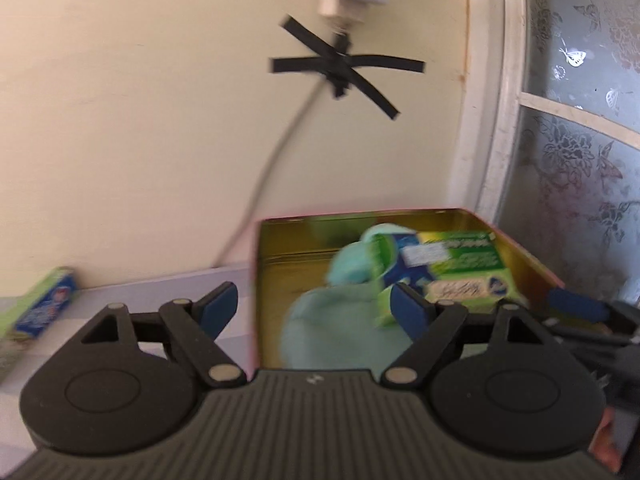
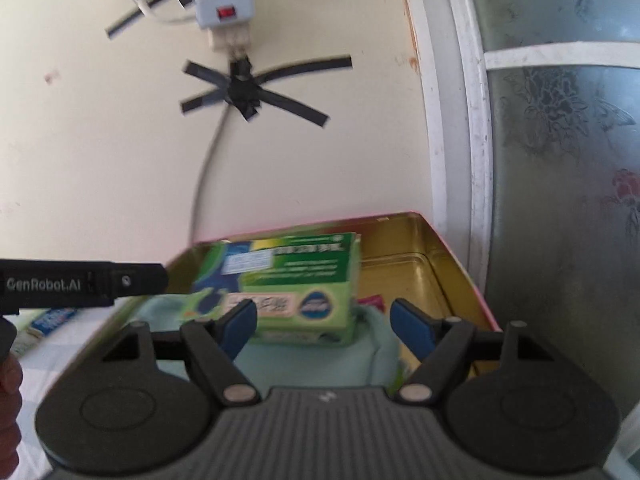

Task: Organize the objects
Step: 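Carry the medicine box onto the pencil case in the tin and release, then grasp the green toothpaste box with the right gripper and lift it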

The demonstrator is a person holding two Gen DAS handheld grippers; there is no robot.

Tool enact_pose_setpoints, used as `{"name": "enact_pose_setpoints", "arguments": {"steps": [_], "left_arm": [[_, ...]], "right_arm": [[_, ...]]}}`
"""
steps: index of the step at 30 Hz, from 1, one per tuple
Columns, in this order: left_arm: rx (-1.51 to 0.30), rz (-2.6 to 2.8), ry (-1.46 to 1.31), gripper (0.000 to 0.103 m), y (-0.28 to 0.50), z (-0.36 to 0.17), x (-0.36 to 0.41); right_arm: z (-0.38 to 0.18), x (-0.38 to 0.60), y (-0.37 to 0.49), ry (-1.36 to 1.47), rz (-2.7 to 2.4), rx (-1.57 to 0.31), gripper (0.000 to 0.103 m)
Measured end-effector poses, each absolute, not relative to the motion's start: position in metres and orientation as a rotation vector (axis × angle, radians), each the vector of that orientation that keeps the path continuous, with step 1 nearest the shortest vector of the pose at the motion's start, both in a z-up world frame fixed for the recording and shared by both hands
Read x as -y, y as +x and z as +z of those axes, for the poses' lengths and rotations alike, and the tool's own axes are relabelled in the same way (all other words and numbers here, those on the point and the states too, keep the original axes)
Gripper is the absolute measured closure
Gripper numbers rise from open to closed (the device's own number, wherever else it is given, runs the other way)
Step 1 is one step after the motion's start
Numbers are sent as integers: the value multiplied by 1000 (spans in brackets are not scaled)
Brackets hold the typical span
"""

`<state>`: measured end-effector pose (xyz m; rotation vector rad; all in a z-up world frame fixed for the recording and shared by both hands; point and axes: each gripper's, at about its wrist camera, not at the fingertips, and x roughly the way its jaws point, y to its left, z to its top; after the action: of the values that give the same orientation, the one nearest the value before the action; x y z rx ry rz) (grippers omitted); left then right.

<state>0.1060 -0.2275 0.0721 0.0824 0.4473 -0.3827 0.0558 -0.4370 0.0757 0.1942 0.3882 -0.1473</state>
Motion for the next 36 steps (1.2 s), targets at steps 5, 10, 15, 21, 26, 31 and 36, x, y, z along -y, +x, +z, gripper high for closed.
{"name": "enact_pose_setpoints", "arguments": {"steps": [5,10,15,21,26,31,36], "left_arm": [[-443,-332,102,18,79,62,181],[-476,-238,96,18,65,47,127],[-555,-122,92,18,65,30,80],[-605,-34,81,18,64,17,34],[-624,13,68,17,63,10,1],[-658,55,60,17,70,4,-30],[-687,84,23,13,81,1,-64]], "right_arm": [[79,410,31,187,-116,-307,22],[85,368,13,176,-42,-255,21],[80,319,0,171,63,-245,19],[73,252,-5,54,225,-326,18],[64,208,8,-40,301,-427,17],[53,186,28,-20,330,-538,17],[41,169,43,-8,326,-614,17]]}}
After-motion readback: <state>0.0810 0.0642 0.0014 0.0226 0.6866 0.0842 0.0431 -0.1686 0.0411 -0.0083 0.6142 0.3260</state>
